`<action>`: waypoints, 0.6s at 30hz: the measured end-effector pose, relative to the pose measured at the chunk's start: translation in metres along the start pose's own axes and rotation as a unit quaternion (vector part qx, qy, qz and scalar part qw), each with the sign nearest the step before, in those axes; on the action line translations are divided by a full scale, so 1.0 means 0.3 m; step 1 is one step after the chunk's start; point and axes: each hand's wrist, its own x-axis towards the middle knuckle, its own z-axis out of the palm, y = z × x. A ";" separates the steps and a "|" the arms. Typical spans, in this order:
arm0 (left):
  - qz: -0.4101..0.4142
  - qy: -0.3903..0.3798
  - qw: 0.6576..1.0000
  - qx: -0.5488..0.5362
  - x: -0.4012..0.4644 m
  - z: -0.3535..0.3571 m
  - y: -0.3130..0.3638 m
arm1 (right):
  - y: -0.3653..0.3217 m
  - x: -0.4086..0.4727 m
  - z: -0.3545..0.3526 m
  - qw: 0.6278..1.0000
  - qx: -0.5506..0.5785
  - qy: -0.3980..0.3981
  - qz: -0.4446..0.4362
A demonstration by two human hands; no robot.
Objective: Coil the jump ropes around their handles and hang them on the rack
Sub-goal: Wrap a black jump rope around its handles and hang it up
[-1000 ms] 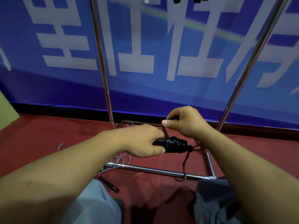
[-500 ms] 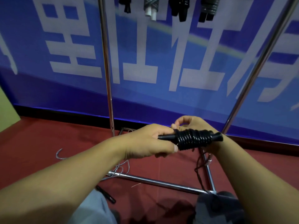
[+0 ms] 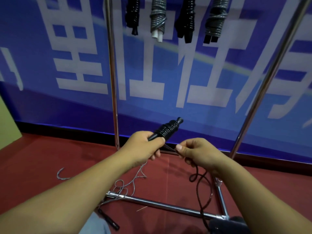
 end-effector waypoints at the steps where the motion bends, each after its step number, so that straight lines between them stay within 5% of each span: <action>1: -0.012 0.010 1.000 0.013 0.005 -0.006 -0.011 | -0.003 -0.001 0.003 1.000 -0.001 -0.001 0.002; 10: -0.029 0.104 0.991 0.081 0.011 -0.038 -0.033 | -0.013 0.002 0.025 0.999 0.010 0.039 0.010; 18: -0.021 0.133 0.988 0.071 0.026 -0.039 -0.043 | -0.029 -0.023 0.048 0.995 -0.087 0.032 0.027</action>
